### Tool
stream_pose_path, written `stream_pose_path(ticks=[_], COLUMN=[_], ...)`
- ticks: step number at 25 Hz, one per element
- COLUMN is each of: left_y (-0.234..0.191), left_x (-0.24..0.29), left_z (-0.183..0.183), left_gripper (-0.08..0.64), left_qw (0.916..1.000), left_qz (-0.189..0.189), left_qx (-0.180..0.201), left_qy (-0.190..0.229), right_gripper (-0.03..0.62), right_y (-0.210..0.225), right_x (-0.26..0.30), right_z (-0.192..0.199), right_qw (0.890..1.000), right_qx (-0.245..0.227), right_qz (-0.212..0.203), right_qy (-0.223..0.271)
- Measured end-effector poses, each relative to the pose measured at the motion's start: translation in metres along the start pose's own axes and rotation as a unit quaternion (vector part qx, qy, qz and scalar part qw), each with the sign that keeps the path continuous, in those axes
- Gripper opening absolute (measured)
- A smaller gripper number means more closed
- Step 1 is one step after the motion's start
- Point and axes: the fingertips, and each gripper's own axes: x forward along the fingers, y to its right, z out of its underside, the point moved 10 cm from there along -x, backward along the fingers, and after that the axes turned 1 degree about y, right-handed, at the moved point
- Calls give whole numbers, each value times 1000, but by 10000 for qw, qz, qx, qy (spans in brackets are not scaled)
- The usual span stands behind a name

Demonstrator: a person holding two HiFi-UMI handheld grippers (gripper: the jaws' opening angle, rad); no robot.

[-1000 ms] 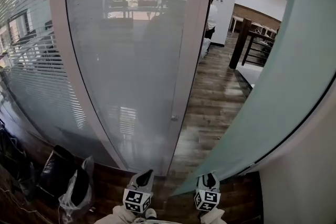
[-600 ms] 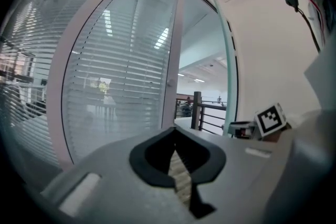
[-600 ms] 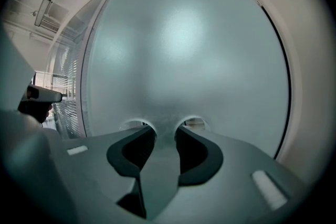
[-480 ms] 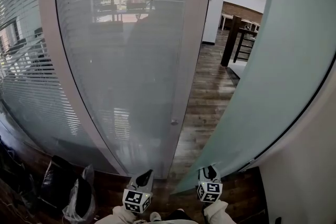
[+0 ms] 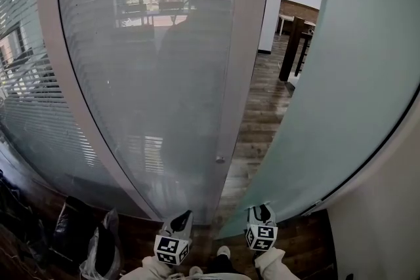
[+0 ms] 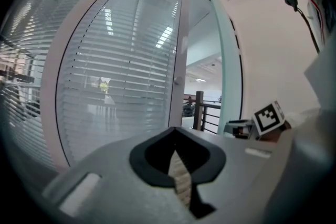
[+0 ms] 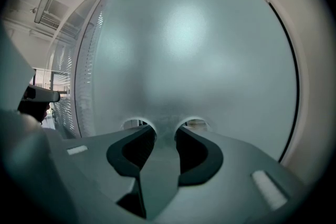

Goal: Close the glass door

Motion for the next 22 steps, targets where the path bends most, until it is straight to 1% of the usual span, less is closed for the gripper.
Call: stream_pose_path(ticks=[6, 15, 22], left_y=[-5, -23, -29], left_x=[11, 26, 40], left_z=[2, -5, -8], left_gripper=[3, 3, 3], left_qw=[10000, 9997, 9997], left_qz=[-32, -221, -253], left_qx=[-22, -43, -24], left_qy=[12, 44, 50], right_gripper=[132, 133, 133], right_y=[0, 1, 2], right_x=[18, 46, 63], right_z=[-1, -10, -12], right_qw=[10000, 10000, 9999], right_qx=[-16, -41, -67], right_qz=[6, -46, -117], right_qy=[4, -35, -21])
